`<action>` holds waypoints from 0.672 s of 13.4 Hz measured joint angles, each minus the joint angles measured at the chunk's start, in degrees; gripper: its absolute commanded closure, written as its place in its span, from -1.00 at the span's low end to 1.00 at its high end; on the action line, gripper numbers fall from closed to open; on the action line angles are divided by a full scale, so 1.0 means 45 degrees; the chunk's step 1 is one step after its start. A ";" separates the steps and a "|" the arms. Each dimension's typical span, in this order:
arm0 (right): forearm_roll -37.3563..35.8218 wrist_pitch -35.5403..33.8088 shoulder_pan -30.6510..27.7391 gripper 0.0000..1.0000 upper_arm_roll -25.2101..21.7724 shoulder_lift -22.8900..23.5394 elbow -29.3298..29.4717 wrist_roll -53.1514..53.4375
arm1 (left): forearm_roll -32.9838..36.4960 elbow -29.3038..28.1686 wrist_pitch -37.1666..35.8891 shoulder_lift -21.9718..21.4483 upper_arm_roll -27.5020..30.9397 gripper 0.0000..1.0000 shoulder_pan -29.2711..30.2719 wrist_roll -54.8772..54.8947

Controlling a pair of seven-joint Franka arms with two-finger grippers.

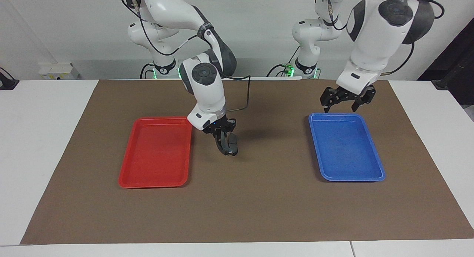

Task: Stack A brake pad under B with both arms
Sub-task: 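Lower the silver pad onto the dark pad with the right gripper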

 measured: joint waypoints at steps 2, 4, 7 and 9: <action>0.0000 0.0382 0.0107 1.00 -0.0006 0.0481 -0.0005 0.0008 | -0.0154 -0.0163 -0.0237 -0.0634 0.0864 -1.00 0.0013 0.0542; 0.0000 0.0422 0.0103 1.00 -0.0043 0.0718 -0.0069 -0.0081 | -0.0201 -0.0306 -0.0325 -0.0987 0.1224 -1.00 0.0012 0.0677; -0.0001 0.0642 0.0154 1.00 -0.0026 0.0804 -0.0398 -0.0418 | -0.0203 -0.0397 -0.0320 -0.1023 0.1244 -1.00 0.0011 0.0677; -0.0001 0.0648 0.0267 1.00 -0.0021 0.0833 -0.0482 -0.0442 | -0.0203 -0.0491 -0.0318 -0.1023 0.1253 -1.00 0.0011 0.0677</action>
